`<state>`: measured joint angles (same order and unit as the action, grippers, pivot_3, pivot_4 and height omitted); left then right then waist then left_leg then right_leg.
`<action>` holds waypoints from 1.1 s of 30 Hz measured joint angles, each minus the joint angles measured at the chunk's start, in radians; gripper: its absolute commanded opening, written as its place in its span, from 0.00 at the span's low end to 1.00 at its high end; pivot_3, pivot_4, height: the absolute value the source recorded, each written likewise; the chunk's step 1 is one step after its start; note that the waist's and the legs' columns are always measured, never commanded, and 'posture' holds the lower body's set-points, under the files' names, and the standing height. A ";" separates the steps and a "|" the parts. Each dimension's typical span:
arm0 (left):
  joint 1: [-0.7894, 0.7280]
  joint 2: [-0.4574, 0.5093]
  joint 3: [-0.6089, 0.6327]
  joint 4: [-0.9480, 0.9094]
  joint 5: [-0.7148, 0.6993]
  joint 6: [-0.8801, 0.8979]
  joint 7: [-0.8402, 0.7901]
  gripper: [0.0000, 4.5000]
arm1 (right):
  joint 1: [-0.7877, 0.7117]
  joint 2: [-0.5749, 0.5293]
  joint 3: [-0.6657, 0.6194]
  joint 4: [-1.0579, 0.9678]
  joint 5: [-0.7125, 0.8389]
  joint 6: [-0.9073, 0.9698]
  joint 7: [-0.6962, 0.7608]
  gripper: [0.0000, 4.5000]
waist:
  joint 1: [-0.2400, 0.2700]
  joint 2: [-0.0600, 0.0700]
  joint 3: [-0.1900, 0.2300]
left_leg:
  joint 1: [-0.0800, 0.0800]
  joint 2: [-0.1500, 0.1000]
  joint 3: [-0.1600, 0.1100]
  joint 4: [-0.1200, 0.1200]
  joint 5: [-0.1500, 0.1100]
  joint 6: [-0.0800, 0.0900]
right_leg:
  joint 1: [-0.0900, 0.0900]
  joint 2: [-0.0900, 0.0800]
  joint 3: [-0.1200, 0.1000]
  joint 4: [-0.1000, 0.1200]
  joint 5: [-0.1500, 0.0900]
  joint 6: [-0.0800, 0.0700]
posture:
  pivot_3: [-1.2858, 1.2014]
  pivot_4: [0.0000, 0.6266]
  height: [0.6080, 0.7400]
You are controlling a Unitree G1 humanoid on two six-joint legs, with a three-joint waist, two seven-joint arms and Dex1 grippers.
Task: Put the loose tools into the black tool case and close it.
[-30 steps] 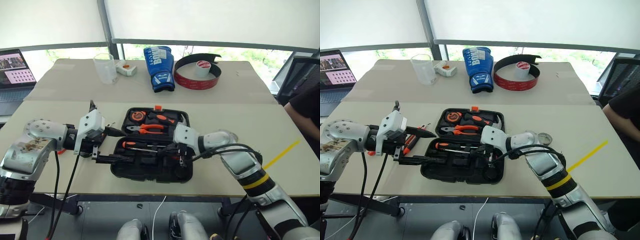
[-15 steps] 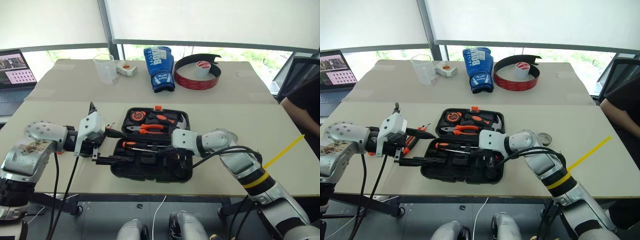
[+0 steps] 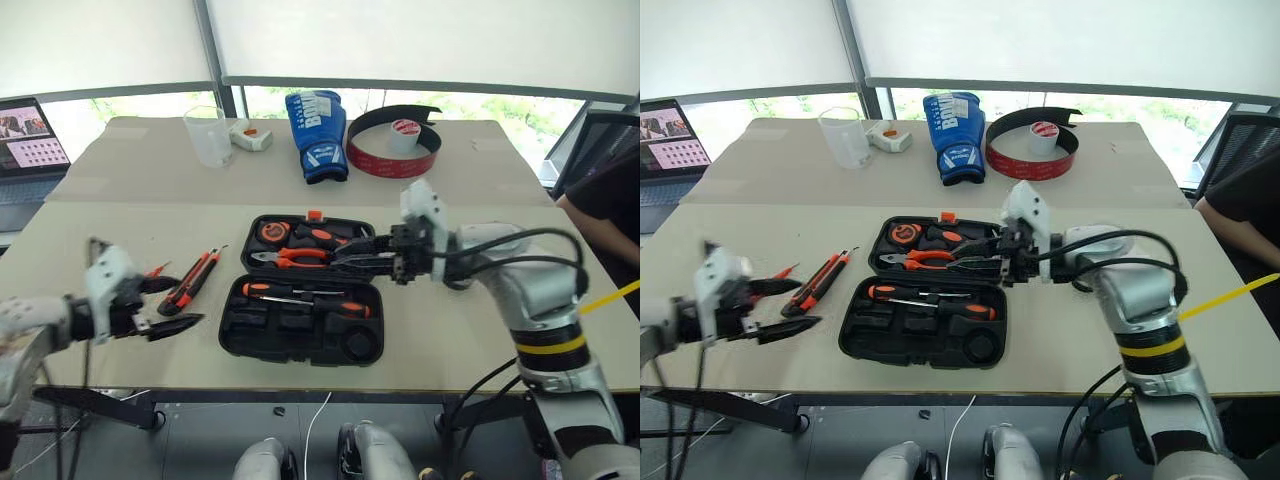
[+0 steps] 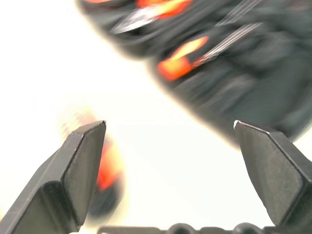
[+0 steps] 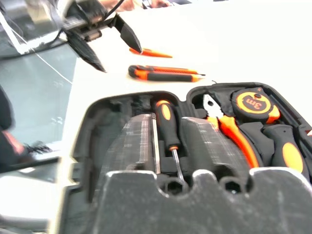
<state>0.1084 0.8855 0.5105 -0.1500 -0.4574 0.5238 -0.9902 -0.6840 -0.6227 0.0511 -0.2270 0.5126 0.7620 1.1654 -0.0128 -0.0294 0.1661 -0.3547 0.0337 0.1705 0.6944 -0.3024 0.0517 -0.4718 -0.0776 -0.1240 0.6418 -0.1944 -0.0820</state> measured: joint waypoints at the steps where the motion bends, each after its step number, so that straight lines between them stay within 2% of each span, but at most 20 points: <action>1: 0.053 -0.028 0.047 0.004 0.011 -0.008 0.025 1.00 | 0.012 -0.023 -0.004 -0.023 0.020 0.002 0.017 0.70 | -0.002 0.000 0.000 | 0.000 0.000 0.000 -0.001 0.000 0.000 | 0.000 0.000 0.000 0.000 0.000 0.000 | 0.52 0.24 0.90; 4: 0.192 -0.061 0.134 0.010 0.028 -0.013 0.044 1.00 | 0.044 -0.068 -0.007 -0.051 0.033 0.002 0.048 0.95 | 0.001 -0.002 0.001 | 0.000 0.000 0.000 0.000 -0.005 -0.006 | 0.000 0.000 -0.001 0.000 0.000 0.000 | 0.52 0.24 0.90; 5: 0.221 -0.061 0.164 0.007 0.028 -0.020 0.038 1.00 | 0.049 -0.077 -0.004 -0.062 0.037 -0.002 0.055 0.98 | 0.004 -0.002 0.001 | -0.001 0.000 0.000 0.000 -0.007 -0.010 | -0.001 -0.001 -0.001 0.000 0.000 0.000 | 0.52 0.24 0.90; 8: 0.268 -0.053 0.220 0.012 0.033 -0.035 0.031 1.00 | 0.074 -0.092 -0.003 -0.086 0.044 -0.018 0.061 0.98 | 0.017 -0.002 0.001 | 0.000 0.000 0.000 0.000 -0.007 -0.011 | 0.000 -0.002 -0.001 0.000 0.000 0.000 | 0.52 0.24 0.90; 12: 0.234 0.023 0.207 0.112 0.064 -0.074 -0.004 1.00 | 0.095 -0.099 0.002 -0.099 0.047 -0.032 0.055 0.98 | 0.029 -0.002 0.001 | -0.001 0.000 -0.001 0.000 -0.007 -0.010 | -0.001 -0.001 -0.003 0.000 -0.001 0.000 | 0.52 0.24 0.90; 17: 0.074 0.132 0.057 0.238 0.114 -0.114 -0.048 1.00 | 0.118 -0.111 0.006 -0.127 0.055 -0.033 0.036 0.98 | 0.027 -0.002 0.001 | -0.003 0.000 -0.001 0.000 -0.008 -0.010 | -0.002 -0.001 -0.003 -0.001 0.000 -0.001 | 0.52 0.24 0.90; 21: -0.229 0.181 -0.170 0.487 0.215 -0.162 -0.082 1.00 | 0.161 -0.124 -0.011 -0.169 0.061 -0.032 -0.002 0.98 | 0.028 -0.002 0.001 | -0.006 0.000 0.000 0.000 -0.008 -0.010 | -0.003 -0.001 -0.004 -0.001 0.000 -0.001 | 0.52 0.24 0.90; 26: -0.551 0.175 -0.371 0.763 0.324 -0.200 -0.131 1.00 | 0.234 -0.141 -0.042 -0.232 0.061 -0.032 -0.062 0.98 | 0.019 -0.004 0.001 | -0.006 0.000 0.001 0.001 -0.007 -0.009 | -0.004 0.000 -0.004 0.000 0.000 -0.001 | 0.52 0.24 0.90; 27: -0.616 0.169 -0.403 0.827 0.348 -0.212 -0.139 1.00 | 0.251 -0.147 -0.054 -0.252 0.065 -0.032 -0.072 0.98 | 0.016 -0.004 0.001 | -0.006 0.000 0.002 0.002 -0.004 -0.003 | -0.003 0.000 -0.004 0.000 0.000 -0.001 | 0.52 0.24 0.90; 32: -0.777 0.116 -0.506 1.028 0.429 -0.239 -0.161 1.00 | 0.292 -0.174 -0.084 -0.296 0.091 -0.032 -0.103 0.98 | 0.012 -0.004 0.001 | -0.006 0.000 0.002 0.003 -0.003 -0.001 | -0.003 0.001 -0.003 0.001 0.000 0.000 | 0.52 0.24 0.90; 33: -0.805 0.109 -0.517 1.062 0.440 -0.242 -0.165 0.94 | 0.300 -0.180 -0.093 -0.300 0.096 -0.032 -0.108 0.99 | 0.013 -0.004 0.001 | -0.006 0.000 0.002 0.003 -0.003 -0.001 | -0.003 0.001 -0.003 0.001 0.000 0.000 | 0.52 0.24 0.90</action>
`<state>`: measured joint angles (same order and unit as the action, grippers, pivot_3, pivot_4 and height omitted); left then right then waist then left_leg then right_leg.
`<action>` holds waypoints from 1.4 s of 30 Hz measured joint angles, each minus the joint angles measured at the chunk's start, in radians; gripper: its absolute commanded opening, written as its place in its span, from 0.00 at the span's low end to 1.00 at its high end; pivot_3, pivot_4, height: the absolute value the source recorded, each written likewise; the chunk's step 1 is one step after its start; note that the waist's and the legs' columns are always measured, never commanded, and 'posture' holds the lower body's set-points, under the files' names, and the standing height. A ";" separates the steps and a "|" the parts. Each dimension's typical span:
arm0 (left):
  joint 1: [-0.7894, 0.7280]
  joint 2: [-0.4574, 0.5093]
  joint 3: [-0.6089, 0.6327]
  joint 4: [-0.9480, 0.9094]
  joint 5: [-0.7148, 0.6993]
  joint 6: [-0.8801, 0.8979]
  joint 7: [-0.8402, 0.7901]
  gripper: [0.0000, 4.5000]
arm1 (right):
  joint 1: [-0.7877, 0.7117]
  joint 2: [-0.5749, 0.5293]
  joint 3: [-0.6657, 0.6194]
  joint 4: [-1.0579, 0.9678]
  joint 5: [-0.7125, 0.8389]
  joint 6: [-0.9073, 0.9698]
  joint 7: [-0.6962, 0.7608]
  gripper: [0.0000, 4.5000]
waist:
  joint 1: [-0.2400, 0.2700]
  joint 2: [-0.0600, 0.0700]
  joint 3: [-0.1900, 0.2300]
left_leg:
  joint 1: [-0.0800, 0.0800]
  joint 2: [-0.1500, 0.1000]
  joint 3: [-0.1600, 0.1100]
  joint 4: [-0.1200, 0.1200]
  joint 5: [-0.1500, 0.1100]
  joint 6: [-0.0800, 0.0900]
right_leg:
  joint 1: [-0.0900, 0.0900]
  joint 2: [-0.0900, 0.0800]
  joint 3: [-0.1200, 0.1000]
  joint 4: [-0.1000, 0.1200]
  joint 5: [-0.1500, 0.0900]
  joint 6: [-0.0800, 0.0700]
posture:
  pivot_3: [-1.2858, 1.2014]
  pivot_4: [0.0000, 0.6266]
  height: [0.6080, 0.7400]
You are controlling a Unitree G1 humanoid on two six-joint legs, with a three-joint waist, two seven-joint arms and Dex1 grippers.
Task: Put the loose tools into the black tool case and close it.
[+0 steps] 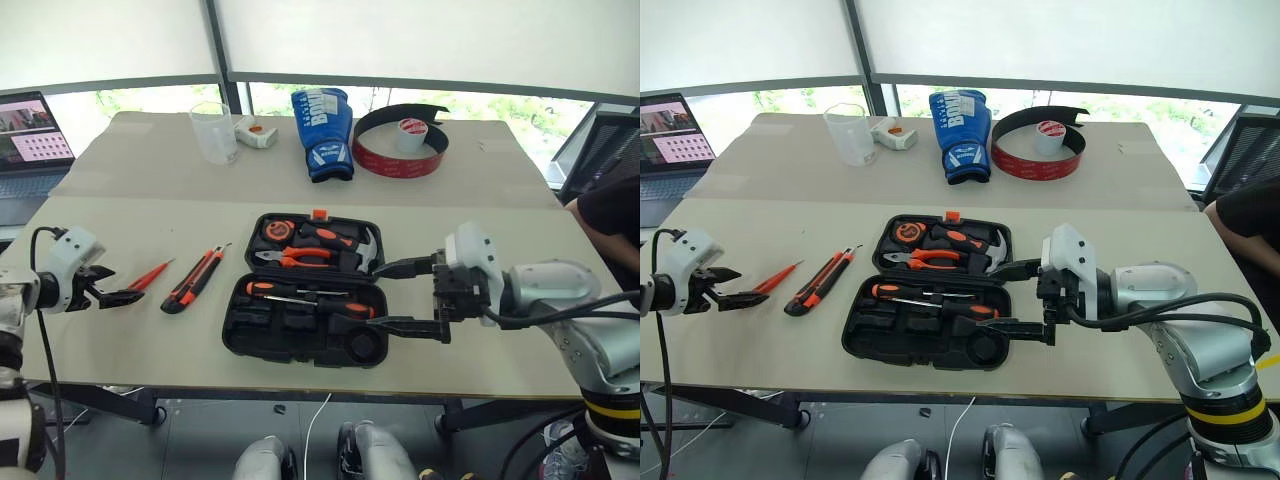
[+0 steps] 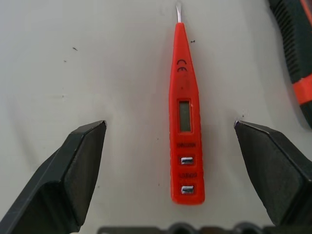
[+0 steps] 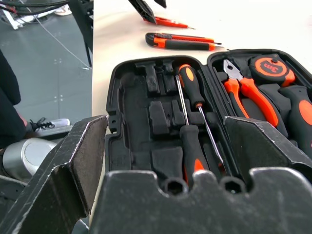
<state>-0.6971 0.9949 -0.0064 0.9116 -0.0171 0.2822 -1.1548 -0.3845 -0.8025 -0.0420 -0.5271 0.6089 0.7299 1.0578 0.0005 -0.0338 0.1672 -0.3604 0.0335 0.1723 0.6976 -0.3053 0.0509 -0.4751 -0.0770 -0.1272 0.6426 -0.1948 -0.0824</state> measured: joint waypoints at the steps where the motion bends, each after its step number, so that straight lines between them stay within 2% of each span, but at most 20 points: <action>1: -0.023 -0.003 -0.013 0.027 0.013 -0.004 -0.005 0.87 | 0.002 -0.005 -0.008 -0.004 0.004 0.000 -0.004 1.00 | 0.001 0.000 0.000 | 0.000 0.000 0.000 0.000 0.000 0.000 | 0.000 0.000 0.000 0.000 0.000 0.000 | 0.52 0.24 0.90; 3: -0.059 -0.014 -0.031 0.074 0.027 -0.021 -0.021 0.76 | 0.004 -0.017 -0.019 -0.016 0.008 0.001 -0.020 1.00 | 0.002 0.000 0.000 | 0.001 0.000 0.000 0.001 0.000 0.000 | 0.000 0.000 0.001 0.001 0.000 0.000 | 0.52 0.24 0.90; 4: -0.072 -0.020 -0.034 0.093 0.032 -0.025 -0.025 0.66 | 0.006 -0.021 -0.026 -0.019 0.015 0.002 -0.025 1.00 | 0.002 0.000 0.000 | 0.001 0.000 0.000 0.001 0.000 0.000 | 0.001 0.000 0.001 0.002 0.000 0.000 | 0.52 0.24 0.90; 8: -0.085 -0.032 -0.030 0.129 0.033 -0.065 -0.036 0.34 | 0.019 -0.048 -0.056 -0.038 0.043 0.010 -0.044 1.00 | 0.003 0.000 0.000 | 0.002 0.000 0.000 0.001 0.000 0.000 | 0.001 -0.001 0.002 0.003 0.000 0.000 | 0.52 0.24 0.90; 9: -0.086 -0.034 -0.027 0.130 0.032 -0.067 -0.035 0.29 | 0.023 -0.053 -0.061 -0.041 0.043 0.015 -0.048 1.00 | 0.004 0.000 0.000 | 0.002 0.000 -0.001 0.001 0.000 0.000 | 0.001 -0.001 0.002 0.003 0.000 0.000 | 0.52 0.24 0.90; 11: -0.091 -0.043 -0.014 0.126 0.023 -0.065 -0.037 0.11 | 0.047 -0.066 -0.081 -0.054 0.055 0.023 -0.060 1.00 | 0.008 0.000 0.000 | 0.001 0.000 -0.001 0.002 0.000 0.000 | 0.001 0.000 0.002 0.003 0.000 0.000 | 0.52 0.24 0.90; 13: -0.090 -0.046 -0.007 0.102 0.011 -0.058 -0.048 0.09 | 0.071 -0.082 -0.103 -0.064 0.075 0.033 -0.064 1.00 | 0.009 -0.002 0.001 | 0.000 0.000 -0.001 0.003 0.000 0.001 | 0.001 0.000 0.001 0.003 0.000 0.000 | 0.52 0.24 0.90; 15: -0.085 -0.047 0.014 -0.021 -0.037 -0.044 -0.107 0.09 | 0.116 -0.112 -0.138 -0.081 0.112 0.065 -0.064 1.00 | 0.012 -0.005 0.002 | -0.004 0.001 -0.004 0.007 0.000 0.001 | -0.001 0.000 -0.002 0.003 0.000 0.000 | 0.52 0.24 0.90; 20: -0.037 -0.021 0.019 -0.496 -0.221 0.071 -0.356 0.09 | 0.233 -0.180 -0.174 -0.145 0.166 0.108 -0.041 1.00 | 0.012 -0.005 0.002 | -0.008 0.001 -0.005 0.015 -0.002 0.004 | 0.000 -0.001 -0.001 0.003 -0.001 0.002 | 0.52 0.24 0.90; 23: -0.037 -0.038 -0.051 -0.667 -0.234 0.083 -0.403 0.09 | 0.247 -0.180 -0.176 -0.170 0.179 0.108 -0.058 1.00 | 0.008 -0.004 0.002 | -0.006 0.000 -0.004 0.015 -0.002 0.005 | 0.002 0.000 0.002 0.003 0.000 0.004 | 0.52 0.24 0.90; 31: -0.050 -0.190 -0.267 -0.697 -0.099 -0.013 -0.372 0.09 | 0.271 -0.163 -0.166 -0.192 0.181 0.108 -0.122 1.00 | 0.012 -0.004 0.002 | -0.007 0.001 -0.006 0.015 -0.002 0.005 | 0.002 0.001 0.001 0.004 0.000 0.004 | 0.52 0.24 0.90; 42: -0.070 -0.243 -0.357 -0.676 -0.029 -0.046 -0.377 0.09 | 0.280 -0.137 -0.145 -0.207 0.178 0.105 -0.190 1.00 | 0.012 -0.004 0.002 | -0.007 0.000 -0.006 0.016 -0.002 0.006 | 0.002 0.001 0.001 0.003 0.000 0.004 | 0.52 0.24 0.90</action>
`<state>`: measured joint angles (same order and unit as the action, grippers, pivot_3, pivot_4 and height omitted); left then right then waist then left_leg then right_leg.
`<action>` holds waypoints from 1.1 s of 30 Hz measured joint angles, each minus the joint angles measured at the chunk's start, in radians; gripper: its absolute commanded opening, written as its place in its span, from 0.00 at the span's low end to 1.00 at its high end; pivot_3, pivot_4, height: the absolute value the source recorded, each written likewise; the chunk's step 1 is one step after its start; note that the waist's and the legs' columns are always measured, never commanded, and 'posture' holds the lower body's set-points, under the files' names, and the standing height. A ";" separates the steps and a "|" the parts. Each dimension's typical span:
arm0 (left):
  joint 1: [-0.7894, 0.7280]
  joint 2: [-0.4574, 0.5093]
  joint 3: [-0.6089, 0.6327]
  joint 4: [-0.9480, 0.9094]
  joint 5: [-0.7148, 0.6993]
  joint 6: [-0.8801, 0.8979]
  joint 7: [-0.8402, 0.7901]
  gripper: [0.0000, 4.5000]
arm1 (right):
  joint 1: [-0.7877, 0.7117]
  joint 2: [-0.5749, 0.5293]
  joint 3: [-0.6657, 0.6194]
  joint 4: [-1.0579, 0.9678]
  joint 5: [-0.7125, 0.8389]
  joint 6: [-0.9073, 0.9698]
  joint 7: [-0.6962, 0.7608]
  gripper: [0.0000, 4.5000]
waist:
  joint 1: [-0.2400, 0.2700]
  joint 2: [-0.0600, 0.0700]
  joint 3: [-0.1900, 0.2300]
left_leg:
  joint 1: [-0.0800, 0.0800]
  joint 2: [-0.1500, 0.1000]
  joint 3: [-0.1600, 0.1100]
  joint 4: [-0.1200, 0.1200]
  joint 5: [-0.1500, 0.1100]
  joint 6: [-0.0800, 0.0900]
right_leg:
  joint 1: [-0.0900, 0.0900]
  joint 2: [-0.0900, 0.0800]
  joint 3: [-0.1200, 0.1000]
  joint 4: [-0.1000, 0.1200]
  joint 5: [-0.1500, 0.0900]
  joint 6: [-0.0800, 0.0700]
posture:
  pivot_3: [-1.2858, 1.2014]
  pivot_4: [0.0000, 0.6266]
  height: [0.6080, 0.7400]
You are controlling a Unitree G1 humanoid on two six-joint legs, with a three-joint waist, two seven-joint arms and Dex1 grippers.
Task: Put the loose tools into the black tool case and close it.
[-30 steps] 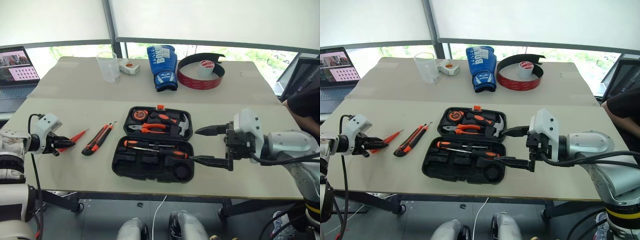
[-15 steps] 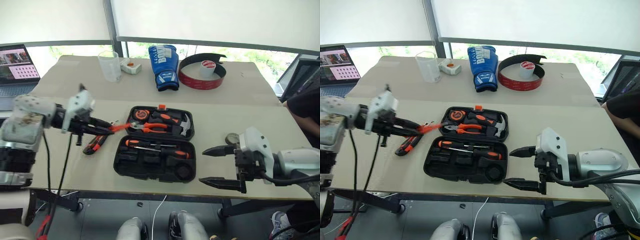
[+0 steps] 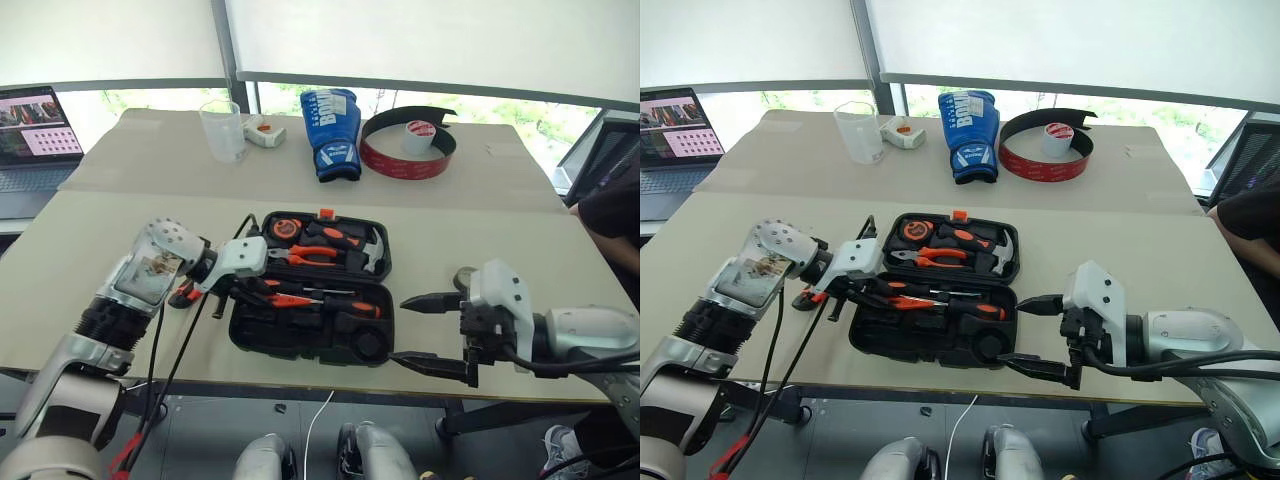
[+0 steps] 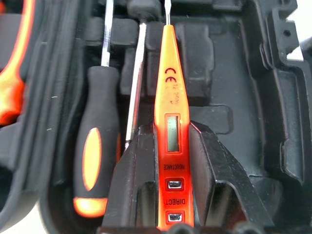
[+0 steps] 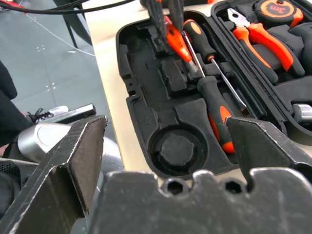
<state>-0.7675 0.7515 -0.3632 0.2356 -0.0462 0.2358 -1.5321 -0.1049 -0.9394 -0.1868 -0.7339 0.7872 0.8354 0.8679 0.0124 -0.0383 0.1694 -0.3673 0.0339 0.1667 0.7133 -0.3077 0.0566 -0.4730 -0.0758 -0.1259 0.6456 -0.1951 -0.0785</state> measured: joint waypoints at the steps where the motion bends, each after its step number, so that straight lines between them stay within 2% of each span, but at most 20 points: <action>1: -0.002 -0.001 -0.002 0.001 0.005 0.000 -0.001 0.09 | 0.000 0.000 0.000 0.000 -0.001 -0.001 -0.002 1.00 | 0.000 0.000 0.000 | 0.000 0.000 0.000 0.000 0.000 0.000 | 0.000 0.000 0.000 0.000 0.000 0.000 | 0.52 0.24 0.90; 15: -0.048 -0.049 -0.025 0.135 0.042 -0.108 -0.036 0.09 | -0.013 0.046 0.057 0.006 -0.039 -0.023 -0.073 1.00 | 0.001 0.000 0.000 | 0.000 0.000 0.000 0.001 0.000 0.000 | 0.000 0.000 0.000 0.001 0.000 0.000 | 0.52 0.24 0.90; 17: -0.051 -0.049 -0.025 0.137 0.039 -0.100 -0.050 0.32 | 0.003 0.047 0.055 0.005 -0.039 -0.026 -0.077 1.00 | 0.000 0.000 0.000 | 0.000 0.000 0.000 0.001 0.000 0.000 | 0.000 0.000 0.000 0.001 0.000 0.000 | 0.52 0.24 0.90; 23: -0.053 0.037 0.002 0.086 -0.078 0.000 -0.076 0.78 | 0.039 0.047 0.055 -0.003 -0.039 -0.032 -0.082 1.00 | -0.005 0.000 0.000 | 0.000 0.000 0.000 0.001 0.000 0.000 | 0.000 0.000 0.000 0.001 0.000 0.000 | 0.52 0.24 0.90; 28: -0.048 0.122 0.077 -0.001 -0.248 0.138 -0.078 0.78 | 0.045 0.047 0.055 -0.002 -0.040 -0.046 -0.082 1.00 | -0.001 0.000 0.000 | 0.000 0.000 0.000 0.001 0.000 0.000 | 0.000 0.000 0.000 0.001 0.000 0.000 | 0.52 0.24 0.90; 31: -0.021 0.101 0.159 -0.026 -0.300 0.166 -0.052 0.62 | 0.046 0.047 0.055 -0.001 -0.040 -0.049 -0.081 1.00 | 0.000 0.001 0.000 | 0.001 0.000 0.000 0.001 0.000 0.000 | 0.001 0.000 0.000 0.001 0.000 0.000 | 0.52 0.24 0.90; 33: 0.033 0.040 0.189 -0.021 -0.304 0.138 0.013 0.45 | 0.043 0.047 0.058 0.002 -0.041 -0.051 -0.076 1.00 | 0.001 0.002 -0.001 | 0.002 0.000 0.000 0.001 0.000 0.000 | 0.002 0.000 0.000 0.001 0.000 0.000 | 0.52 0.24 0.90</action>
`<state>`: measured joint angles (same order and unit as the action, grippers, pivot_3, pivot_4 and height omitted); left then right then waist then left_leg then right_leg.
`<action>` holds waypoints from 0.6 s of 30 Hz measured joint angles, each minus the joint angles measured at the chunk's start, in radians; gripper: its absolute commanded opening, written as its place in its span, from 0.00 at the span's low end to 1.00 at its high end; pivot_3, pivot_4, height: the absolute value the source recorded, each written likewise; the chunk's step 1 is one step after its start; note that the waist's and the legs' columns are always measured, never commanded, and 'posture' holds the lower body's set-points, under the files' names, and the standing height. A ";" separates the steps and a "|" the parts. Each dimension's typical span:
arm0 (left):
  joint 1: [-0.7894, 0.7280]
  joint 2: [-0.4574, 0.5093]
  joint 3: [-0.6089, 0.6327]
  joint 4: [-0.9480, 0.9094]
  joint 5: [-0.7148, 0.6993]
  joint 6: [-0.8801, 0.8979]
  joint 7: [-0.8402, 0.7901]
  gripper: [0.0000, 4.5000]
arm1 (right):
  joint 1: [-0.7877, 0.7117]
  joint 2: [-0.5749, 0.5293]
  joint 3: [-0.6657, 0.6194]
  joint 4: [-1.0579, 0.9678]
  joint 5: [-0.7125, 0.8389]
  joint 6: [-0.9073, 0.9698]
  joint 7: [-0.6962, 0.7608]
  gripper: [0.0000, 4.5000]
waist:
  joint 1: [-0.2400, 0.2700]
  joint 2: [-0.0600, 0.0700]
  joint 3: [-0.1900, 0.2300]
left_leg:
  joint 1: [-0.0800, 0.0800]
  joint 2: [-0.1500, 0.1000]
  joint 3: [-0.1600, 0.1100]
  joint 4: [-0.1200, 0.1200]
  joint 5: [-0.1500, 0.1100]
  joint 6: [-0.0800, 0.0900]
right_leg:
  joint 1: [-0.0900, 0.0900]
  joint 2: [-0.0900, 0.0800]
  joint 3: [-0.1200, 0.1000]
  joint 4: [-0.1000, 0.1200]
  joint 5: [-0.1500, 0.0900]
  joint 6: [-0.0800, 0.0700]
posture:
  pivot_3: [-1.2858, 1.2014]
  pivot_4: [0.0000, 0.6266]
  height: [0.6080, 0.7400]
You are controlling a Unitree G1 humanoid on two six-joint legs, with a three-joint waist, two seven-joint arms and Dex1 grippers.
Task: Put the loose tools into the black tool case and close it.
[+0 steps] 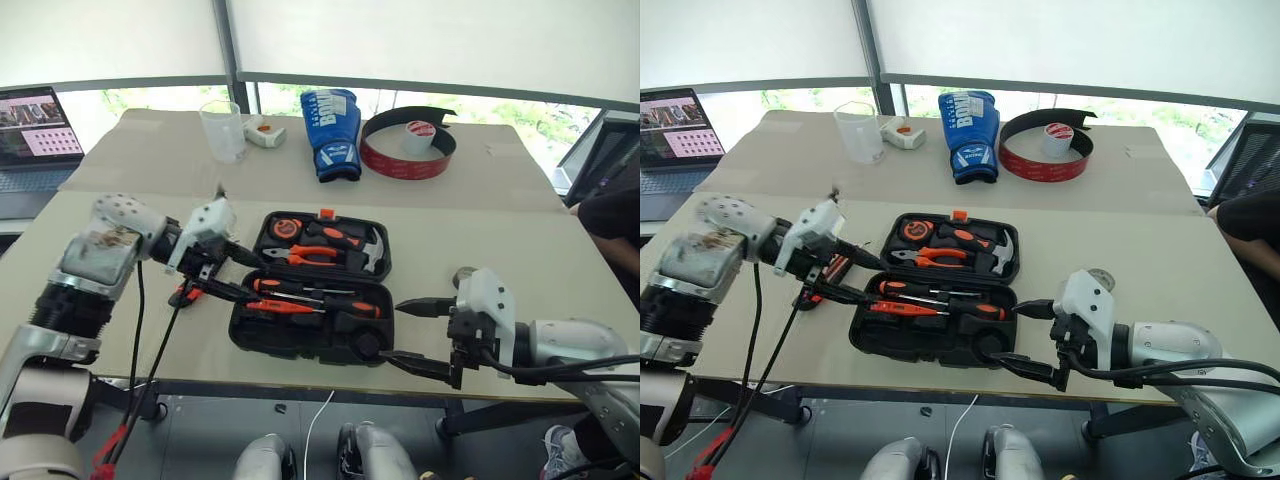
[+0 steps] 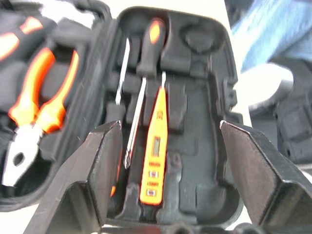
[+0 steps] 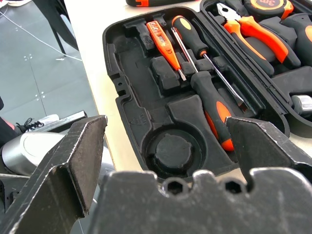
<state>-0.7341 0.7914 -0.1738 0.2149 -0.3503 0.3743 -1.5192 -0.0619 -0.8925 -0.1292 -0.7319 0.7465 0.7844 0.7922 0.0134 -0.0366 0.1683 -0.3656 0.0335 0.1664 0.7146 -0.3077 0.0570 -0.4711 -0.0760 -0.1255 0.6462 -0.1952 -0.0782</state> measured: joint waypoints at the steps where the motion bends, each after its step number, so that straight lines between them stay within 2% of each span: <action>1: 0.026 -0.021 0.000 0.002 0.002 -0.004 0.020 0.38 | -0.005 0.000 0.003 0.003 -0.001 0.000 0.002 1.00 | 0.000 0.000 0.000 | 0.000 0.000 0.000 0.000 0.000 0.000 | 0.000 0.000 0.000 0.000 0.000 0.000 | 0.52 0.24 0.90; 5: 0.104 -0.083 -0.003 0.002 0.015 -0.040 0.076 0.05 | -0.045 0.000 0.021 0.022 -0.018 0.000 0.006 1.00 | -0.003 -0.001 0.000 | 0.000 0.000 0.000 0.000 0.000 0.000 | 0.000 0.001 0.000 0.000 0.000 0.000 | 0.52 0.24 0.90; 6: 0.108 -0.090 -0.002 0.002 0.017 -0.049 0.086 0.01 | -0.051 0.000 0.027 0.025 -0.019 0.000 0.008 1.00 | -0.002 -0.001 0.000 | 0.000 0.000 0.000 0.000 0.000 0.000 | 0.000 0.001 0.000 0.000 0.000 0.000 | 0.52 0.24 0.90; 11: 0.119 -0.135 0.000 0.027 0.058 -0.113 0.160 0.01 | -0.073 0.000 0.037 0.037 -0.021 0.000 0.010 1.00 | -0.002 -0.001 0.000 | 0.000 0.000 0.000 0.000 0.000 0.000 | 0.000 0.000 0.000 0.000 0.000 0.000 | 0.52 0.24 0.90; 18: 0.178 -0.139 -0.003 0.041 0.083 -0.140 0.169 0.01 | -0.073 0.000 0.037 0.037 -0.022 0.000 0.010 1.00 | -0.001 -0.001 0.000 | 0.000 0.000 0.000 0.000 0.000 0.000 | 0.000 0.000 0.000 0.000 0.000 0.000 | 0.52 0.24 0.90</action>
<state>-0.5559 0.6526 -0.1768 0.2559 -0.2671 0.2346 -1.3498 -0.1347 -0.8927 -0.0922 -0.6951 0.7246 0.7845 0.8023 0.0120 -0.0372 0.1685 -0.3654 0.0339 0.1666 0.7147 -0.3077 0.0569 -0.4713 -0.0761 -0.1258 0.6464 -0.1951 -0.0782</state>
